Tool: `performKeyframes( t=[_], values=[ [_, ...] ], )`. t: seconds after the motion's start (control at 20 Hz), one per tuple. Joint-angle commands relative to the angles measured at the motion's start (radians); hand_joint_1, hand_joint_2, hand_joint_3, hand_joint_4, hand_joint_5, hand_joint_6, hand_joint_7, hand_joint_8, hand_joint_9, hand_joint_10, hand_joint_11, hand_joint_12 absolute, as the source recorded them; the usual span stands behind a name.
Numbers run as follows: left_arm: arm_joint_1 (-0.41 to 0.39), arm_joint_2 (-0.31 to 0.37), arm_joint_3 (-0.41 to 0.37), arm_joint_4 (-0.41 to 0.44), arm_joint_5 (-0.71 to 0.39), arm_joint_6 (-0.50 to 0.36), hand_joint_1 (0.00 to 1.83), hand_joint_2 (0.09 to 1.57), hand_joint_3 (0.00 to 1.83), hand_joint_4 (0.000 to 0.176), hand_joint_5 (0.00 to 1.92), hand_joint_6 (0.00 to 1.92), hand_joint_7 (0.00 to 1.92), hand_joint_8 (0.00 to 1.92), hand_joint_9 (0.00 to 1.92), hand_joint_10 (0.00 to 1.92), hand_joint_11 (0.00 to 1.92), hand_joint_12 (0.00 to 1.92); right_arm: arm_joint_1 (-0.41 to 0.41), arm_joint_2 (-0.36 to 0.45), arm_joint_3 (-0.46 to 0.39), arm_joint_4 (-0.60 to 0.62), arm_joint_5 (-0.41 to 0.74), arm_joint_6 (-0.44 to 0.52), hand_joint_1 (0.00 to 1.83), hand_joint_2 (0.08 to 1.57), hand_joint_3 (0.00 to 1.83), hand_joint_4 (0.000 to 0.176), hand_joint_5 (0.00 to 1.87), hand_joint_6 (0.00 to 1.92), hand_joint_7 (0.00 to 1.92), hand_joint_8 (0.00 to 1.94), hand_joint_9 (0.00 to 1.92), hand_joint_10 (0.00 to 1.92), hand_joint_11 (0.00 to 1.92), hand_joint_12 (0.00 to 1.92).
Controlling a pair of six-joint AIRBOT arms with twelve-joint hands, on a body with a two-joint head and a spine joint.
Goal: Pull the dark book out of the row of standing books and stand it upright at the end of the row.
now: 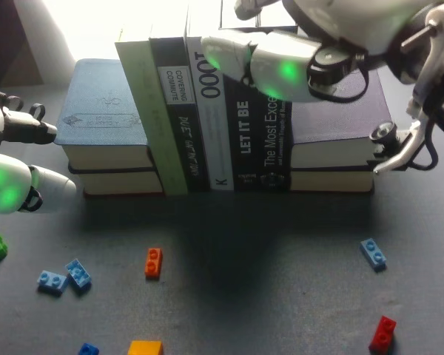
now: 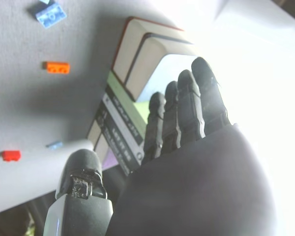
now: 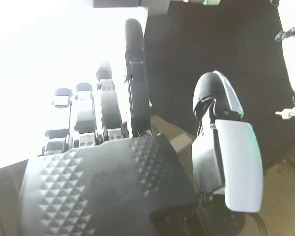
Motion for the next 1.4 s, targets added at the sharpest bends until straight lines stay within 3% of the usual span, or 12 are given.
performKeyframes(
  t=[0.0,0.2,0.4,0.65,0.9,1.05,1.2,1.35],
  values=[
    [-0.009,0.005,0.003,0.043,-0.055,0.002,0.0,1.25,0.0,0.0,0.12,0.0,0.1,0.0,0.1,0.0,0.0,0.37,0.003,0.006,-0.001,-0.069,0.081,0.006,0.08,1.2,0.0,0.0,0.82,0.07,0.29,0.01,0.09,0.01,0.0,0.0],
    [-0.009,0.005,0.004,0.043,-0.055,0.003,0.0,1.25,0.0,0.0,0.15,0.01,0.13,0.01,0.1,0.0,0.0,0.4,-0.022,0.008,-0.022,-0.067,0.086,-0.015,0.07,1.2,0.0,0.0,0.81,0.06,0.25,0.0,0.08,0.01,0.0,0.0],
    [-0.01,0.005,0.004,0.043,-0.055,0.004,0.0,1.24,0.0,0.0,0.14,0.0,0.12,0.0,0.09,0.0,0.0,0.34,-0.036,0.02,-0.081,0.02,0.089,-0.109,0.04,1.2,0.0,0.0,0.81,0.05,0.21,0.0,0.07,0.0,0.0,0.0],
    [-0.009,0.006,0.003,0.043,-0.055,0.004,0.0,1.24,0.0,0.0,0.15,0.0,0.13,0.0,0.12,0.0,0.0,0.41,-0.046,0.051,-0.172,0.101,0.123,-0.214,0.05,1.2,0.0,0.0,0.81,0.05,0.22,0.01,0.06,0.0,0.0,0.0],
    [-0.009,0.006,0.003,0.043,-0.055,0.004,0.0,1.27,0.01,0.0,0.15,0.01,0.15,0.01,0.13,0.0,0.0,0.43,-0.031,0.096,-0.301,0.278,0.155,-0.391,0.1,1.19,0.0,0.0,0.8,0.04,0.22,0.01,0.04,0.01,0.0,0.0],
    [-0.008,0.006,0.003,0.043,-0.055,0.004,0.0,1.28,0.0,0.0,0.09,0.0,0.1,0.0,0.08,0.0,0.0,0.29,-0.005,0.133,-0.375,0.355,0.156,-0.446,0.11,1.17,0.0,0.0,0.81,0.04,0.25,0.02,0.09,0.02,0.0,0.0],
    [-0.007,0.006,0.003,0.043,-0.055,0.004,0.0,1.28,0.0,0.0,0.14,0.01,0.13,0.01,0.12,0.01,0.0,0.43,0.033,0.19,-0.473,0.453,0.152,-0.505,0.11,1.18,0.0,0.0,0.79,0.04,0.25,0.01,0.09,0.02,0.0,0.0],
    [-0.007,0.006,0.003,0.043,-0.055,0.004,0.0,1.26,0.0,0.0,0.12,0.0,0.11,0.01,0.1,0.0,0.0,0.4,0.037,0.211,-0.535,0.484,0.157,-0.553,0.06,1.19,0.0,0.0,0.78,0.03,0.24,0.0,0.08,0.02,0.0,0.0]
  ],
)
